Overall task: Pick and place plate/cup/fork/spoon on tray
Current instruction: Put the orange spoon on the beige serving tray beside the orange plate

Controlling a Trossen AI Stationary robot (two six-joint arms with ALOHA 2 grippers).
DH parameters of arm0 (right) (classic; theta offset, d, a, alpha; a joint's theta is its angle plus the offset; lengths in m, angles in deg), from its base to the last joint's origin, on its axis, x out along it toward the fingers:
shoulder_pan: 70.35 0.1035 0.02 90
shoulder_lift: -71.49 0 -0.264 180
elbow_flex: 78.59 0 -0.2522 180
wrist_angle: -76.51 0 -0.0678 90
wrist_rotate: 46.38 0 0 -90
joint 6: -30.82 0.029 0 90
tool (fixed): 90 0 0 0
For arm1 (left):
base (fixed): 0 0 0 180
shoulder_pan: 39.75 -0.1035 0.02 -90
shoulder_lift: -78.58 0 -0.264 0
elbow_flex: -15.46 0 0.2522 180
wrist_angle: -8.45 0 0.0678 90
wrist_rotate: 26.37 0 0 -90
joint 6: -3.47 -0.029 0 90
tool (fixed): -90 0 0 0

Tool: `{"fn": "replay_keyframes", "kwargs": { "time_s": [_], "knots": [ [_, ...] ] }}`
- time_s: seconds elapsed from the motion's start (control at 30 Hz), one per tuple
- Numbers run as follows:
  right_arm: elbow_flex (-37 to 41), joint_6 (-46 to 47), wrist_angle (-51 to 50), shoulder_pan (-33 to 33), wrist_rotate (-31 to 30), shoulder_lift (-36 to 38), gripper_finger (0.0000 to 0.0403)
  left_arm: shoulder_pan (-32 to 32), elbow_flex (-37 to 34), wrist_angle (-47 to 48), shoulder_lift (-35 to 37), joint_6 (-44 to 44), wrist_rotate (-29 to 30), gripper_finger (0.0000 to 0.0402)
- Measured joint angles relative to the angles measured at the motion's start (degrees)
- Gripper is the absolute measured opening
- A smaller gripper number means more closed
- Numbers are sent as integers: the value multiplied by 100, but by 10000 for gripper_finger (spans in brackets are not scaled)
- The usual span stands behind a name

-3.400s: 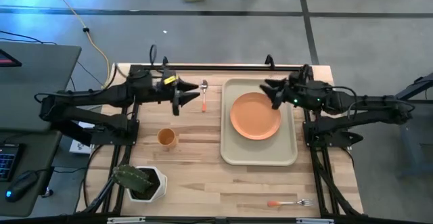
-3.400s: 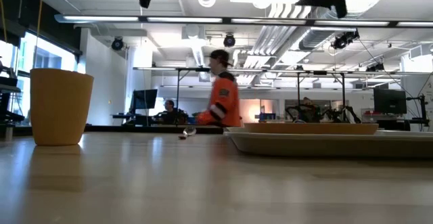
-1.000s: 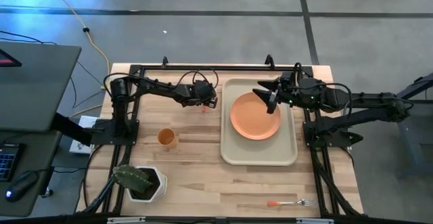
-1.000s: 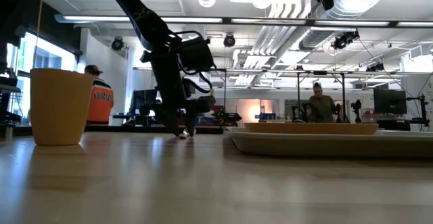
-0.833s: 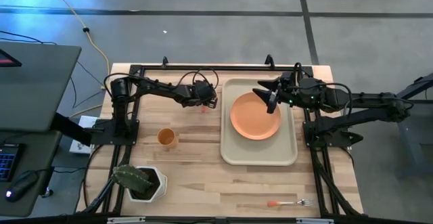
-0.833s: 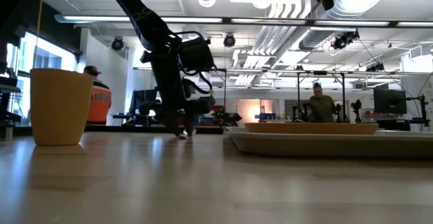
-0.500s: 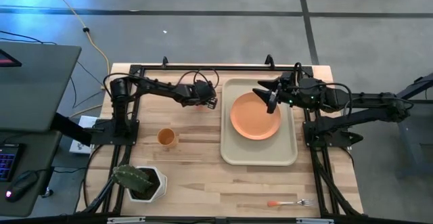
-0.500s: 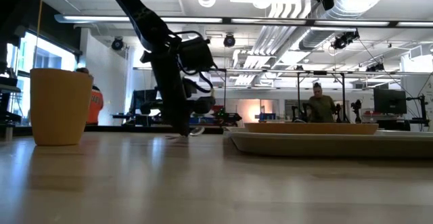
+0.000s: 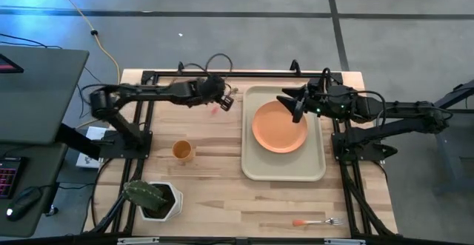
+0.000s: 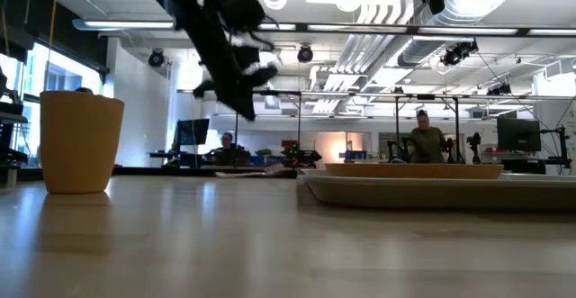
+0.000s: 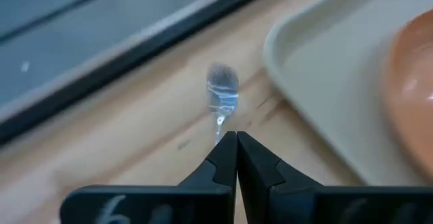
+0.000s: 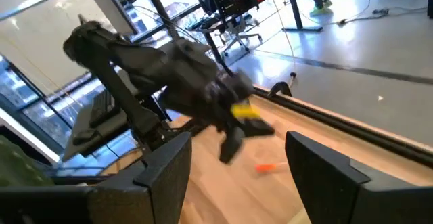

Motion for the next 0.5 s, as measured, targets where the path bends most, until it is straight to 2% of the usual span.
{"fn": "replay_keyframes", "kwargs": {
  "time_s": [0.13, 0.27, 0.37, 0.5],
  "knots": [
    [0, 408, 92, 0, -10, 0, 232, 151, 0, -27, 849, -659, -232, 1],
    [0, 510, 109, 1, -8, 0, 232, 384, 7, 120, 1468, -881, -311, 1],
    [0, 511, 109, 1, -7, 0, 232, 478, -4, 361, 1571, -717, -271, 1],
    [0, 510, 108, 0, -6, 0, 232, 480, -103, 316, 1193, -635, -287, 1]
  ]
}}
